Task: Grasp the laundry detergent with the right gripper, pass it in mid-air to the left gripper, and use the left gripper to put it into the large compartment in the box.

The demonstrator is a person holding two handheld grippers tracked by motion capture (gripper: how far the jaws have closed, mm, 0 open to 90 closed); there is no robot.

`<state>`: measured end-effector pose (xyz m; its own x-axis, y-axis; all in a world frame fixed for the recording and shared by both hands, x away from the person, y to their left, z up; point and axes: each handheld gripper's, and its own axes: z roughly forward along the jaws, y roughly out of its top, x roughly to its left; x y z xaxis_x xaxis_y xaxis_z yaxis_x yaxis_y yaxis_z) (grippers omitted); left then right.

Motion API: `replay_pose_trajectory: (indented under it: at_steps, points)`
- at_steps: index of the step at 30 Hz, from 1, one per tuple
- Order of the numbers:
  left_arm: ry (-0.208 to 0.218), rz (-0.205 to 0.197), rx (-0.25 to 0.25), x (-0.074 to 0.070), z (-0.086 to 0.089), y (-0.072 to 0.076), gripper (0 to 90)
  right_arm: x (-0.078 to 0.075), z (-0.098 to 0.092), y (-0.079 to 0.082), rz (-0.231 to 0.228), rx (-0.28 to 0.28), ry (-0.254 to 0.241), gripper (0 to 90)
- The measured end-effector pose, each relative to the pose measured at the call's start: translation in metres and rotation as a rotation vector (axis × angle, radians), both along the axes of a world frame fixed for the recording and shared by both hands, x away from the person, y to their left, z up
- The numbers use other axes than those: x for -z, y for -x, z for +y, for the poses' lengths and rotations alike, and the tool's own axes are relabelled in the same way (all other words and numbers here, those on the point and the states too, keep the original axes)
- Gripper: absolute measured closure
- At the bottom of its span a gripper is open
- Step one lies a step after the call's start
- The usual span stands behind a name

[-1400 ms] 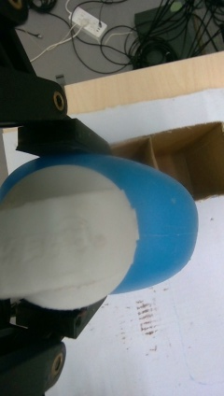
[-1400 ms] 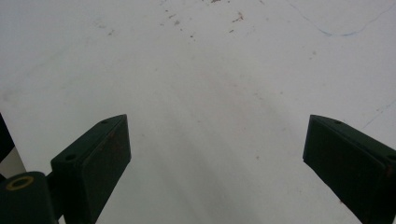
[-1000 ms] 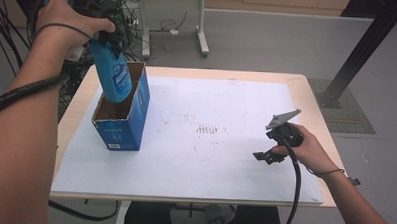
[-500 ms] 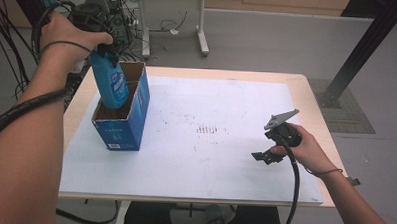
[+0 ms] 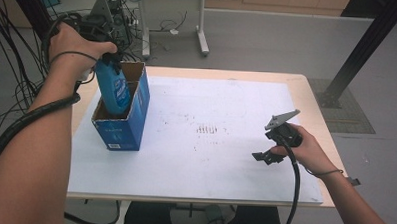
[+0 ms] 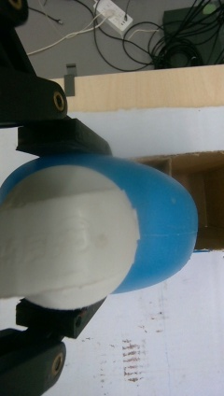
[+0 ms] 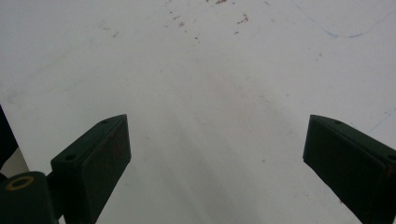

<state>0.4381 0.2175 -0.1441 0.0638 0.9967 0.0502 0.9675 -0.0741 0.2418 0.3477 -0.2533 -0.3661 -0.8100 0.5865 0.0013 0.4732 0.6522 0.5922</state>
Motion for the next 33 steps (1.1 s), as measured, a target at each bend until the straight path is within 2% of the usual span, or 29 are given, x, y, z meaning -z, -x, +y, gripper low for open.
replay_pose_trajectory:
  at_steps: [8, 33]
  points:
    - [0.019, 0.007, -0.004, 0.014, 0.002, 0.000, 37.5, 0.001, 0.002, 0.000, 0.007, -0.001, -0.002, 7.7]
    - [0.035, 0.028, -0.008, 0.048, 0.006, 0.000, 37.5, 0.004, 0.006, -0.001, 0.015, -0.008, -0.001, 7.7]
